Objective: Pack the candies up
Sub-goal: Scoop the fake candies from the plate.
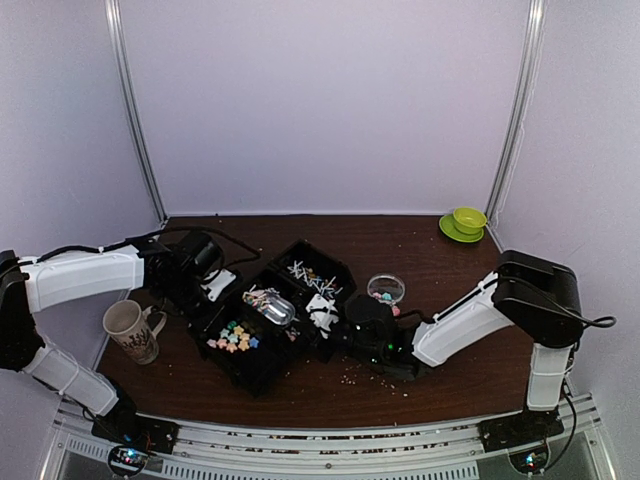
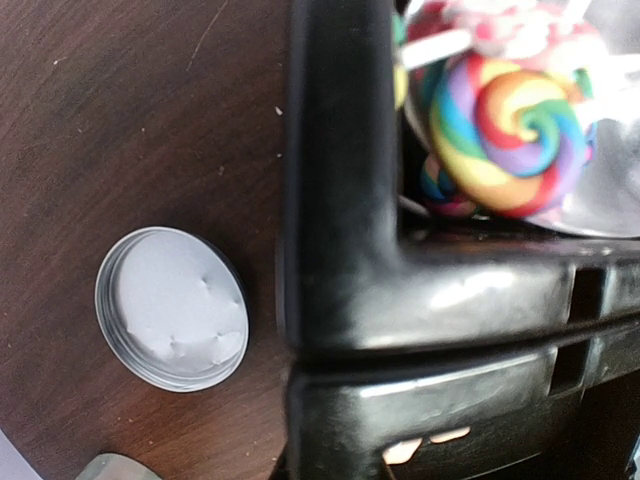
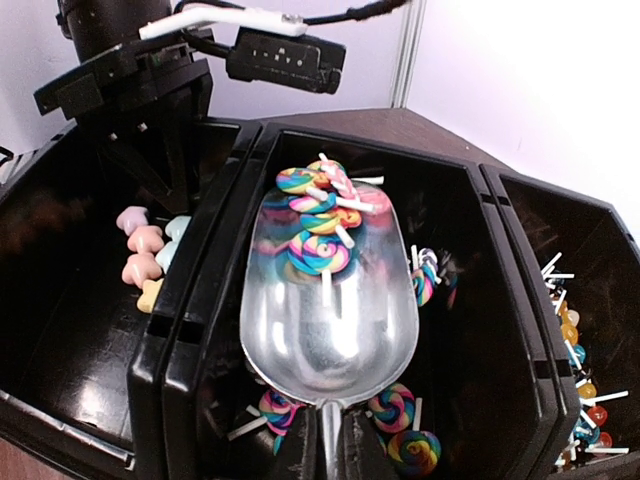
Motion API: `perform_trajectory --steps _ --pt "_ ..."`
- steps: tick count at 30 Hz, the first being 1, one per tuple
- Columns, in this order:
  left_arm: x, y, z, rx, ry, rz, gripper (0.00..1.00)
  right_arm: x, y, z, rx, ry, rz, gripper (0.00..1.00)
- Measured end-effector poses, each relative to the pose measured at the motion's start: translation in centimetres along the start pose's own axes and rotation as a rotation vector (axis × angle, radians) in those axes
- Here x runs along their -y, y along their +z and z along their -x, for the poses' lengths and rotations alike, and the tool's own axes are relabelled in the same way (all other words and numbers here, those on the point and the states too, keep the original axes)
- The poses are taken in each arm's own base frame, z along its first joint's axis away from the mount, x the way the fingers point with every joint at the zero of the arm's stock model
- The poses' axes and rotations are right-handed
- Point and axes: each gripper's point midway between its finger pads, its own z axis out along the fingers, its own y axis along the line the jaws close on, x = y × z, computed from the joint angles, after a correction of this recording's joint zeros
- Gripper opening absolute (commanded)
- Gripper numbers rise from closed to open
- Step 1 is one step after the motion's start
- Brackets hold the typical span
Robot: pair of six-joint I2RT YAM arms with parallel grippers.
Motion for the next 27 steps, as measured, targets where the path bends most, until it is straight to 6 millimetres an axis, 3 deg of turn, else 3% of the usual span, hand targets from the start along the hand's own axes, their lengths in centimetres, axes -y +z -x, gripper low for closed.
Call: perform_trajectory --steps 8,20,27 --pt "0.5 0.3 0.0 -0.004 -0.004 -0.036 0.0 -0.1 -1.3 2.6 0.13 0.012 -0.002 0.0" --pt "0.4 0.2 0.5 0.012 -0.008 -0.037 0.0 0.9 -3.2 3.7 0.153 0.008 -0.046 0.0" --pt "-0.2 0.2 0.5 0.014 -0.029 -0.022 0.0 2.2 -4.6 3.3 0.076 0.001 -0.11 0.0"
